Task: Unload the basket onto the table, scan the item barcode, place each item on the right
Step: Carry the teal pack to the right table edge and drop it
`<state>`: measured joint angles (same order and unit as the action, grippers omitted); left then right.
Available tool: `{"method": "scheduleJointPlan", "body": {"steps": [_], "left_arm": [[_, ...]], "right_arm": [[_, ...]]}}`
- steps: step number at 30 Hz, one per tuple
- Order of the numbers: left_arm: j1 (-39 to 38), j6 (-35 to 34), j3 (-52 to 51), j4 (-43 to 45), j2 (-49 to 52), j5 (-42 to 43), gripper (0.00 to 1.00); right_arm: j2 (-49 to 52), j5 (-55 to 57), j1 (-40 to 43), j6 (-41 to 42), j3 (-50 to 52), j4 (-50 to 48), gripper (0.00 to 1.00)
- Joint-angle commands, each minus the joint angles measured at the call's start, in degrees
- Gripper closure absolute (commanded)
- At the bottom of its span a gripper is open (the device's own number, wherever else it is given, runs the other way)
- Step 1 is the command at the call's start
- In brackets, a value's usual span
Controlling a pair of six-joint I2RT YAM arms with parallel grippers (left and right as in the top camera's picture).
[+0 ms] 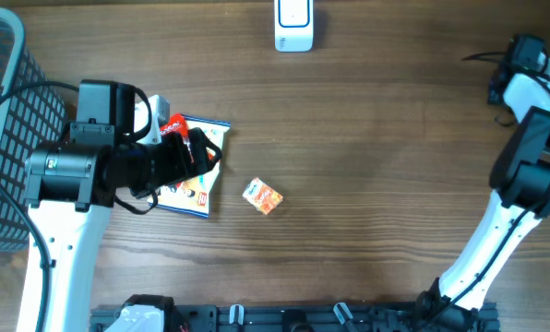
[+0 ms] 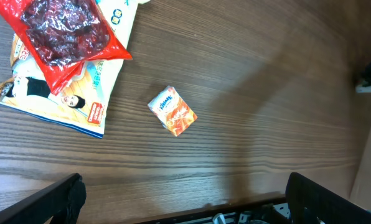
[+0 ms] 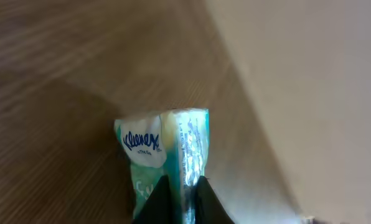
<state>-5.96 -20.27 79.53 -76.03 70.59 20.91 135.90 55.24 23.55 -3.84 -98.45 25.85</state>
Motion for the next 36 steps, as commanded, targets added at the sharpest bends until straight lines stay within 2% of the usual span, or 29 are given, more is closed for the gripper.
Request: {"method": "scheduleJointPlan", "body": {"steps": [1,2,6,11,15,18,21,22,24,26,28,31,36], "left_arm": [[-0.3,0.3,-0.2,0.2,0.0,0.0,0.00],[-0.3,0.3,-0.2,0.2,0.0,0.0,0.00],[-0.3,0.3,-0.2,0.2,0.0,0.0,0.00],[-0.3,0.3,-0.2,0.2,0.0,0.0,0.00],[-0.3,0.3,-0.2,0.2,0.0,0.0,0.00],[-0.3,0.3,-0.2,0.2,0.0,0.0,0.00],[-0.3,0.3,-0.2,0.2,0.0,0.0,0.00],[-0.3,0.3,-0.2,0.2,0.0,0.0,0.00],[-0.3,0.3,-0.2,0.2,0.0,0.0,0.00],[-0.3,0.3,-0.2,0.2,0.0,0.0,0.00],[-0.3,0.3,-0.2,0.2,0.0,0.0,0.00],[-0.3,0.3,-0.2,0.2,0.0,0.0,0.00],[-0.3,0.3,-0.2,0.2,0.0,0.0,0.00]], "right_arm": [[0.6,-9.8,3.2,5.7,-0.1,0.7,0.16],[0.6,-9.9,3.7,5.4,-0.1,1.0,0.00],[-0.5,-9.9,4.0,4.2,-0.2,1.4,0.00],[-8.6,-14.5,4.0,10.1,-0.2,1.8,0.00],[-20.1,-40.5,3.6,10.0,-0.2,2.1,0.00],[-28.5,-75.7,2.8,10.8,-0.2,2.2,0.00],[-32.2,-106.9,0.9,21.8,-0.2,2.1,0.00],[-32.2,-112.4,-0.3,24.0,-0.2,2.3,0.00],[-32.2,-120.6,-4.5,22.7,0.6,5.2,0.00],[-32.1,-119.6,-10.3,15.8,1.8,12.4,0.00],[-31.9,-112.5,-16.9,10.6,3.3,18.9,0.00],[-31.7,-97.0,-28.8,10.3,7.9,22.2,0.00],[-31.7,-88.0,-43.7,14.9,15.6,19.1,0.00]]}}
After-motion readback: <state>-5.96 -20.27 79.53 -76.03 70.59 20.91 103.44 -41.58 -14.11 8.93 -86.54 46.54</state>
